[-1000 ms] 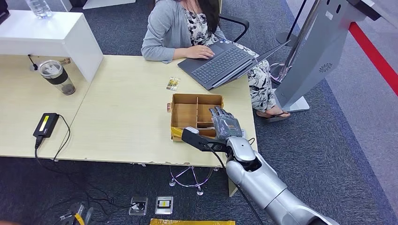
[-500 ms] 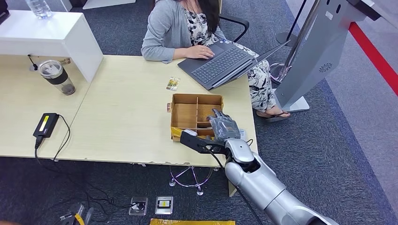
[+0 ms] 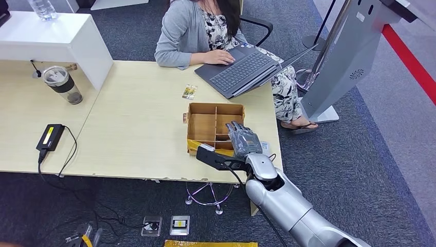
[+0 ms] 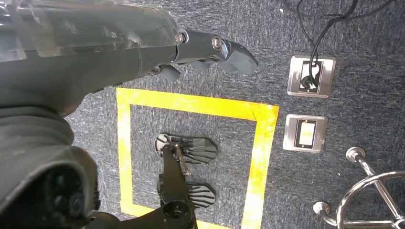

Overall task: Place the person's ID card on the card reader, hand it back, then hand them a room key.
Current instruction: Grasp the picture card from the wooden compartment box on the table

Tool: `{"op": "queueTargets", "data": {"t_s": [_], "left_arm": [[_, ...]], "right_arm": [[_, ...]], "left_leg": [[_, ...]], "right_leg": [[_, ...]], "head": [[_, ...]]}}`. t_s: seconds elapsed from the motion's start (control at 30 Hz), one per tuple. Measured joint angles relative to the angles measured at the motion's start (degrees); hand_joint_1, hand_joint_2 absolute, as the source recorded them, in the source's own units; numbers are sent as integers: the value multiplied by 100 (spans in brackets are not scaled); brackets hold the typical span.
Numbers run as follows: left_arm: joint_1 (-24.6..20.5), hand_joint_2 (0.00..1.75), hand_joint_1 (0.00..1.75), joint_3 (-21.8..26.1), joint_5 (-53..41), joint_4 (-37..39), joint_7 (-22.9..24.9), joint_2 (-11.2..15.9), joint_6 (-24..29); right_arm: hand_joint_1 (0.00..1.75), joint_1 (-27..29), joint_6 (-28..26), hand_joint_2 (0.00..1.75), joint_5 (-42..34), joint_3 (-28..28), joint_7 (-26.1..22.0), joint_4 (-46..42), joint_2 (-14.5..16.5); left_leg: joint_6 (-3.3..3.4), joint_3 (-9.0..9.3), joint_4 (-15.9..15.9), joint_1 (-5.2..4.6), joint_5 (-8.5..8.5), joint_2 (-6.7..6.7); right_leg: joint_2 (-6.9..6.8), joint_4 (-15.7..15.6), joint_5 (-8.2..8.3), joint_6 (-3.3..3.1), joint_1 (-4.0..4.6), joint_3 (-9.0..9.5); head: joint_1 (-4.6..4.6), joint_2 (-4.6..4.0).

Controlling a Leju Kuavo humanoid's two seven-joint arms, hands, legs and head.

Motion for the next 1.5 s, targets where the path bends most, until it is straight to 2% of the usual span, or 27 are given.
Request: {"op": "queueTargets", "data": {"t_s": [0.07,1.23,1.37,1.5], "left_arm": [[1,0,0,0,0,0,0,1,-3],[66,0,0,-2,9,2,55,27,2],[69,0,0,-2,11,3,52,27,17],[79,0,0,-1,7,5,22,25,42]], "right_arm": [[175,0,5,175,1,2,0,0,0],[175,35,126,175,-183,-12,-18,-271,-102],[175,-100,108,175,-250,-123,-116,-573,-178],[175,-481,172,175,-249,-336,-345,-1061,-312]], "left_leg": [[0,0,0,0,0,0],[0,2,0,0,0,1],[-1,2,1,-1,1,1],[0,2,1,-1,3,2]], "right_leg": [[0,0,0,0,0,0],[2,0,1,0,0,0],[2,0,4,-1,-1,0],[2,0,6,-1,-1,-1]], "head": [[0,0],[1,0],[0,0],[-1,0]]}}
